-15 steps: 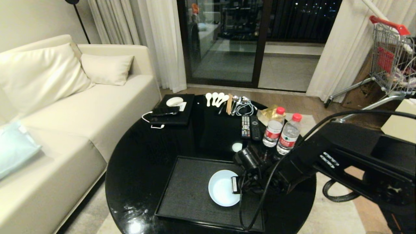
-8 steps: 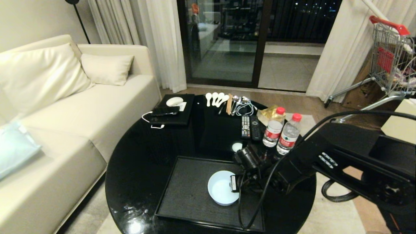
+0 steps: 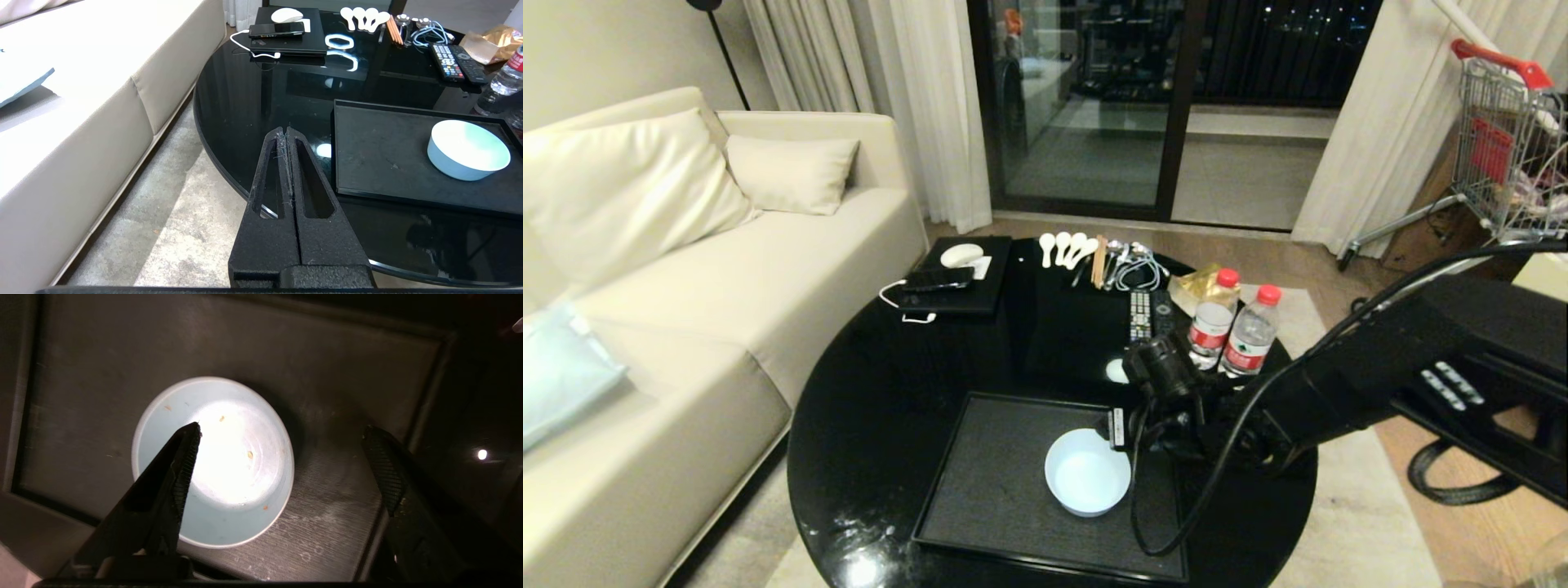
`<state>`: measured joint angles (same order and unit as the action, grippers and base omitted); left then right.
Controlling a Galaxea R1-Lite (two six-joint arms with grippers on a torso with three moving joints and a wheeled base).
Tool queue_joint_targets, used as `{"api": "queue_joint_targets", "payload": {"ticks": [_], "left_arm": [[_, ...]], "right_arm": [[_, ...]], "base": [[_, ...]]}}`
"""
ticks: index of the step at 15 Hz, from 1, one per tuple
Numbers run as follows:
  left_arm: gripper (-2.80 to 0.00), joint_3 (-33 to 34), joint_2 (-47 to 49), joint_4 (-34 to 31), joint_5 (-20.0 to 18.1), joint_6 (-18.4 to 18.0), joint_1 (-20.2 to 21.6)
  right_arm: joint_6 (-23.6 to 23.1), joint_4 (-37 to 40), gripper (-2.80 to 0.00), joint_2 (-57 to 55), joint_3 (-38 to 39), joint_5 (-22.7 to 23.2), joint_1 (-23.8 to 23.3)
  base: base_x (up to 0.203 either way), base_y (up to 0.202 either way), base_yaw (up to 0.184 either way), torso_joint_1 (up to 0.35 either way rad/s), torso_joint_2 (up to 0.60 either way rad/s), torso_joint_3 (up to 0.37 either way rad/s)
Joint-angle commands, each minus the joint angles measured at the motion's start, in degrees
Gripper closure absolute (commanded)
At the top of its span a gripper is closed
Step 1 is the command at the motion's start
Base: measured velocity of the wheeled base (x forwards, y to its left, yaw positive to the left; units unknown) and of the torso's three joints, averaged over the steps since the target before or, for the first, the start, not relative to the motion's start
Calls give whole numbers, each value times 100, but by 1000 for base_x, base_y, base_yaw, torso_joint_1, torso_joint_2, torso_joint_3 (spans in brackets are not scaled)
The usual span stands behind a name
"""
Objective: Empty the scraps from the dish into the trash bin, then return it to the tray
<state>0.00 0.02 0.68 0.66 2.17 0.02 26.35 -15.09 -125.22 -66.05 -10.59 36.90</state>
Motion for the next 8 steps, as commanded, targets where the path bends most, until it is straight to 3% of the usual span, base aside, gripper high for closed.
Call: {"api": "queue_joint_targets", "payload": {"ticks": [1,4,5,8], "left_arm": [[0,0,-2,2,4,3,6],[0,0,-2,2,4,3,-2],[0,0,-2,2,2,3,4],[0,0,-2,2,4,3,0]], "right_arm": [[-109,-4,-280,780,175,-112,1],[-281,-9,-280,1507,536,-232,19],[-346,-19,0,1752,731,-292,48],[-512,-61,0,2441,1371,-646,189]], "base": [[0,0,0,0,0,0],[0,0,0,0,0,0],[0,0,0,0,0,0],[0,0,0,0,0,0]]}}
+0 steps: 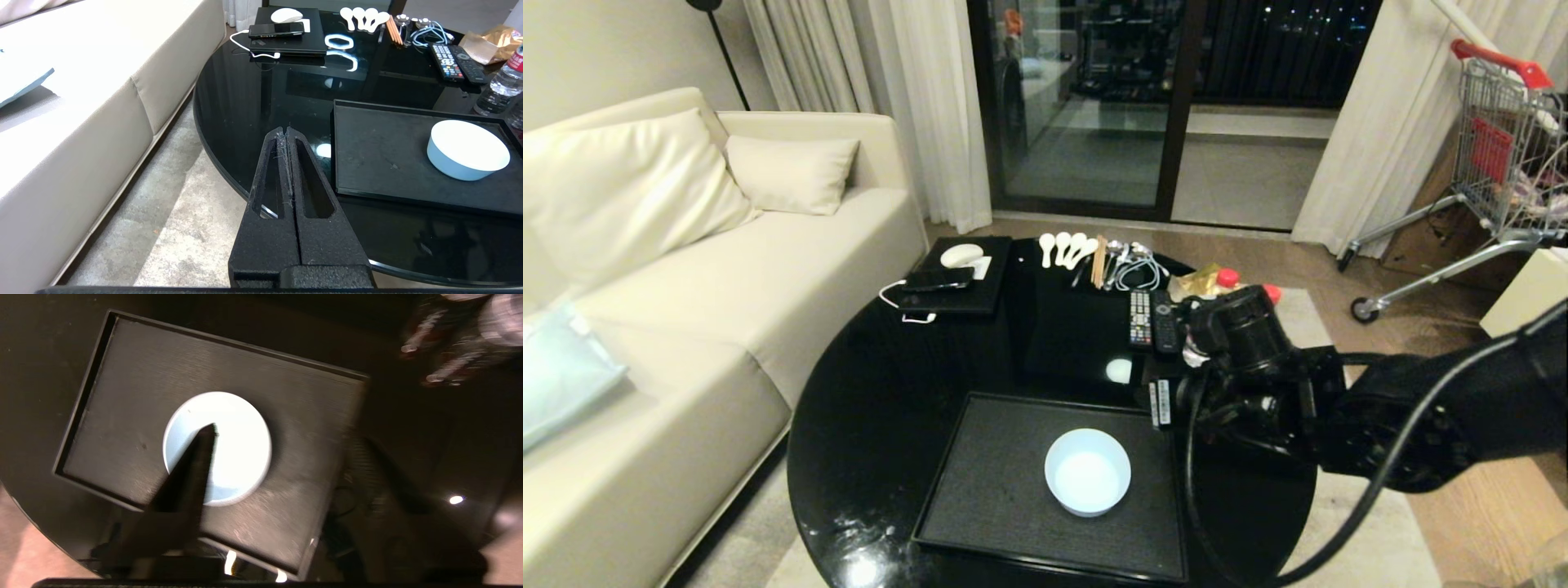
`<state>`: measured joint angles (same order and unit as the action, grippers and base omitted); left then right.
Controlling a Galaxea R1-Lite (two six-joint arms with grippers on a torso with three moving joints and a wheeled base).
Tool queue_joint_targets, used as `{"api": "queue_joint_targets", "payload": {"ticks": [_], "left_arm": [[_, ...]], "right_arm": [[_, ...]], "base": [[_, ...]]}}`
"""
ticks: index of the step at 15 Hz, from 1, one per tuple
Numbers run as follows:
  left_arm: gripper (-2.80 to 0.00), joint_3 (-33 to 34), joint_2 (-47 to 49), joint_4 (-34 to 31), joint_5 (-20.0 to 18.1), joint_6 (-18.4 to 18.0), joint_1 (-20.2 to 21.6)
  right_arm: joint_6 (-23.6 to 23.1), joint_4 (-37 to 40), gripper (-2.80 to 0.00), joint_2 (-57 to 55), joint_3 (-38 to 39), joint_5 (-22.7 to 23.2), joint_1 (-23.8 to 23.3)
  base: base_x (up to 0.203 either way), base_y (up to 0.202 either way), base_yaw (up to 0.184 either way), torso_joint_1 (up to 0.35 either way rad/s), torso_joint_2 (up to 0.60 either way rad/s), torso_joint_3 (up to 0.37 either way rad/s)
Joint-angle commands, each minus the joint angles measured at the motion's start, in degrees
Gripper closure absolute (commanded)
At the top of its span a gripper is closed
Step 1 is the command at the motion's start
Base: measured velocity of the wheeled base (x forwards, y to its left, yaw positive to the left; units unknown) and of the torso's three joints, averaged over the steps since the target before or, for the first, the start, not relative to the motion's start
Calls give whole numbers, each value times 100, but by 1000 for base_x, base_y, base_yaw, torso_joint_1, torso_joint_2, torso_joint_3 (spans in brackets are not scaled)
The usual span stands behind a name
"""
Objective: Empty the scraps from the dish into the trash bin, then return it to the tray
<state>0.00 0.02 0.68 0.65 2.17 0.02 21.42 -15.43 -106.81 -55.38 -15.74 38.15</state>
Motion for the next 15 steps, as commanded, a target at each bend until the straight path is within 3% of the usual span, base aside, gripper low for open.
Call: {"api": "queue_joint_targets", "payload": {"ticks": [1,4,9,12,15], "left_arm": [[0,0,-2,2,-4,3,6],[0,0,-2,2,-4,3,6],[0,0,-2,2,-4,3,-2],[0,0,-2,2,-3,3,-2],[0,0,-2,2,5,3,6]], "right_arm": [[-50,-33,0,779,462,-263,83],[-67,-46,0,1335,989,-691,81],[-128,-252,0,2582,2258,-944,-249],[-270,-277,0,3387,3116,-1089,-811],[-833,-470,0,4146,4068,-1106,-1745]], "base": [[0,0,0,0,0,0],[0,0,0,0,0,0],[0,0,0,0,0,0],[0,0,0,0,0,0],[0,0,0,0,0,0]]}}
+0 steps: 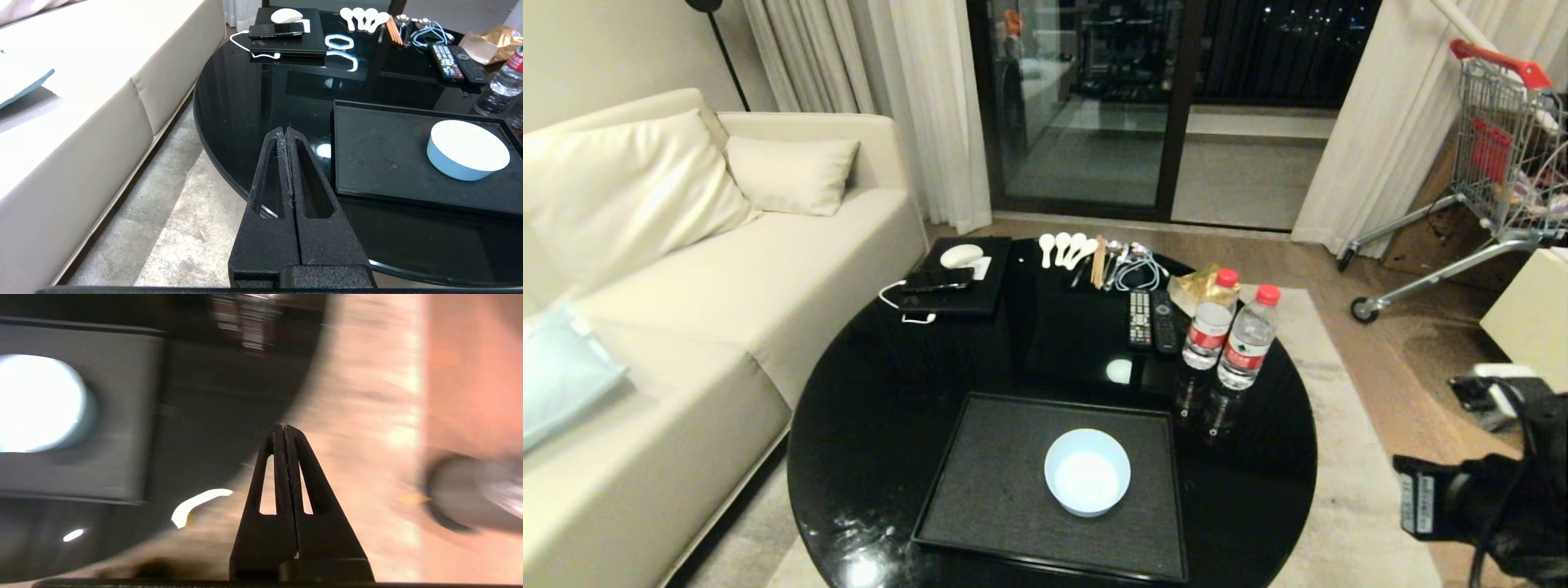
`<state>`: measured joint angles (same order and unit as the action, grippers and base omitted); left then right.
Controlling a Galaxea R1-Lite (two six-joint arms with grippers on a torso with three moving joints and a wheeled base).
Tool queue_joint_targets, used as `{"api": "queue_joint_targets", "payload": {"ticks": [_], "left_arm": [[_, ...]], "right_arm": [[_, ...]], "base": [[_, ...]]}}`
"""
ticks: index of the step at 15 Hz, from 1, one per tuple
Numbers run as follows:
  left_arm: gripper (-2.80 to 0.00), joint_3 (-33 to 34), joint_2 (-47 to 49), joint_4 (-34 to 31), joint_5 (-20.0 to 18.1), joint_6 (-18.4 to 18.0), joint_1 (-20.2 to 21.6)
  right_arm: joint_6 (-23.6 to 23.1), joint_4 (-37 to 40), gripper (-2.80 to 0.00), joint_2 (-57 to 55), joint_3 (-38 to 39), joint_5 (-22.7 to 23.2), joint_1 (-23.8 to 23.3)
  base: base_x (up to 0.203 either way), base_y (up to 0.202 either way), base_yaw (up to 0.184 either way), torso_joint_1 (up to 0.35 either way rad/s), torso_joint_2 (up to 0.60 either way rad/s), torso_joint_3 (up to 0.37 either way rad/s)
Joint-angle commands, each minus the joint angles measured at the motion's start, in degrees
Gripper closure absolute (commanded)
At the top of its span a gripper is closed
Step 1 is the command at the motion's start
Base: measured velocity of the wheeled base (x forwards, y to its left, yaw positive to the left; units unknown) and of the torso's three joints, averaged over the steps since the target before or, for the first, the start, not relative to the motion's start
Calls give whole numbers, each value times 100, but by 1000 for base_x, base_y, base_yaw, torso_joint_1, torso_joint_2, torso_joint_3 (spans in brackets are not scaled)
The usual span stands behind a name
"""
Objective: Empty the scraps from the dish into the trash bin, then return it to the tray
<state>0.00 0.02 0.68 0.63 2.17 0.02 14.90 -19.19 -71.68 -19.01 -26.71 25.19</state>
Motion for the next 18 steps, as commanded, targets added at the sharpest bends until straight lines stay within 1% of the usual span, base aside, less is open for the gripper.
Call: {"api": "queue_joint_targets", "payload": {"ticks": [1,2,4,5,7,8,10,12,15,18], "left_arm": [[0,0,-2,2,7,3,1],[0,0,-2,2,5,3,6],[0,0,-2,2,7,3,6],[0,0,-2,2,-2,3,-2],[0,0,-2,2,-1,3,6],[0,0,-2,2,-1,3,-2],[0,0,-2,2,7,3,-2],[0,0,-2,2,-2,3,-2],[0,0,-2,2,7,3,6],[0,0,-2,2,-2,3,-2]], "right_arm": [[-466,-217,0,901,727,54,-836],[-740,-303,0,1192,986,274,-1141],[-1333,-392,0,1852,1425,1212,-1888],[-1587,-402,0,2149,1636,1643,-2172],[-1885,-87,0,2893,1823,2374,-2627],[-1938,206,0,3288,1848,2580,-2751],[-1998,978,0,4173,1862,2798,-2904],[-2026,1580,0,4826,1849,2814,-2976],[-2028,1910,0,5532,1886,2777,-3001],[-2044,1910,0,5542,1901,2776,-3002]], "base": [[0,0,0,0,0,0],[0,0,0,0,0,0],[0,0,0,0,0,0],[0,0,0,0,0,0],[0,0,0,0,0,0],[0,0,0,0,0,0],[0,0,0,0,0,0],[0,0,0,0,0,0],[0,0,0,0,0,0],[0,0,0,0,0,0]]}}
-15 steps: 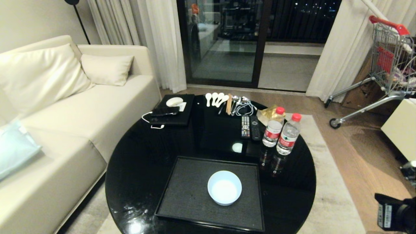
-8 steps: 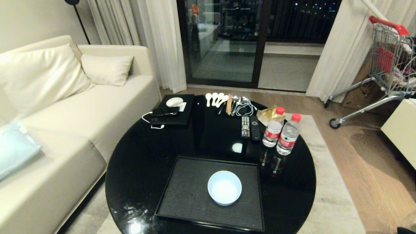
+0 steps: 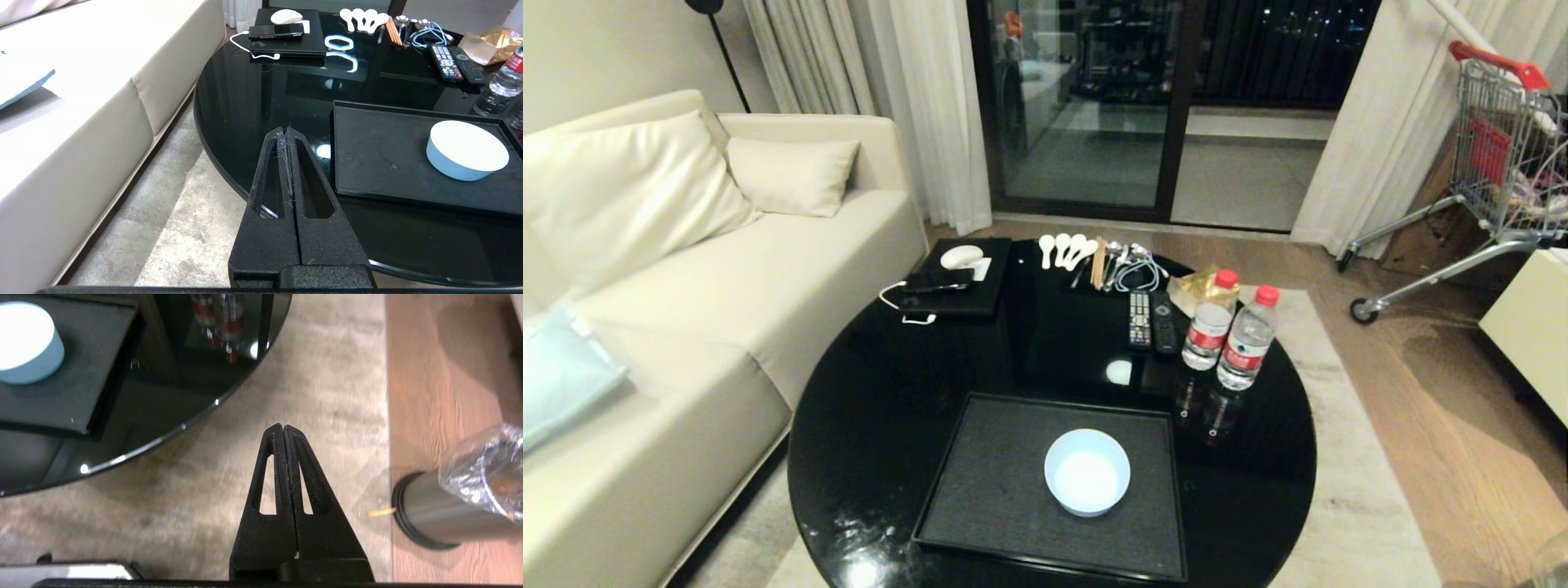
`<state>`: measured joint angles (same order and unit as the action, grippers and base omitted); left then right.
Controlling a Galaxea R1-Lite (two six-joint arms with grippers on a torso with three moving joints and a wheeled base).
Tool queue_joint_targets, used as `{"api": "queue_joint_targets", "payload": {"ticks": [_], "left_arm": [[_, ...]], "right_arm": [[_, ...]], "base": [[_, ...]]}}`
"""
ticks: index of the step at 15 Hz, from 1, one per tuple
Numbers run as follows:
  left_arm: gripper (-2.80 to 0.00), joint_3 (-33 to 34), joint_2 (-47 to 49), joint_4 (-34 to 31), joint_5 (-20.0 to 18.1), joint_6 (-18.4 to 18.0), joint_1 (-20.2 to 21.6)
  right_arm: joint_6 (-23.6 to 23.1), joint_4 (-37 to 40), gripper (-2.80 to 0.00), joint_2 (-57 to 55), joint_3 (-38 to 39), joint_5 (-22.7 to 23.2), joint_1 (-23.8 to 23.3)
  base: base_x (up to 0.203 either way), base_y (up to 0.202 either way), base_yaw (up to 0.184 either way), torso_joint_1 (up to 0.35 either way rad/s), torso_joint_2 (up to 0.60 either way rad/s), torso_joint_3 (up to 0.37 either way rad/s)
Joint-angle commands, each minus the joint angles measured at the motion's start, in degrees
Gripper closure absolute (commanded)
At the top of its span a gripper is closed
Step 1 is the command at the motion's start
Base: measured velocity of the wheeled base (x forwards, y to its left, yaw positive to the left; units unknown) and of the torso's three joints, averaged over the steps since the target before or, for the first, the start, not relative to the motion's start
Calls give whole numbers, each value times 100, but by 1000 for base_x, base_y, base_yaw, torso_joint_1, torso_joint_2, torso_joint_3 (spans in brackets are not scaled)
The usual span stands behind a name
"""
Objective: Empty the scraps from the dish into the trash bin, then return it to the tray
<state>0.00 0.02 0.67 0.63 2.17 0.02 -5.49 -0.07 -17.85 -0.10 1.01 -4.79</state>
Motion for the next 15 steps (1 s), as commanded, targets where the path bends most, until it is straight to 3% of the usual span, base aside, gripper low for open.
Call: {"api": "queue_joint_targets", "payload": {"ticks": [1,3,11,15], "left_arm": [[0,0,-2,3,6,3,6],[0,0,-2,3,-2,3,6],[0,0,-2,3,-2,3,6],[0,0,-2,3,7,3,-2]], "right_arm": [[-30,7,0,159,10,-21,-5],[-20,7,0,159,10,-218,-5],[4,7,0,150,10,-215,-400],[11,7,0,239,10,-215,141]], "base": [[0,0,0,0,0,0],[0,0,0,0,0,0],[0,0,0,0,0,0],[0,0,0,0,0,0]]}}
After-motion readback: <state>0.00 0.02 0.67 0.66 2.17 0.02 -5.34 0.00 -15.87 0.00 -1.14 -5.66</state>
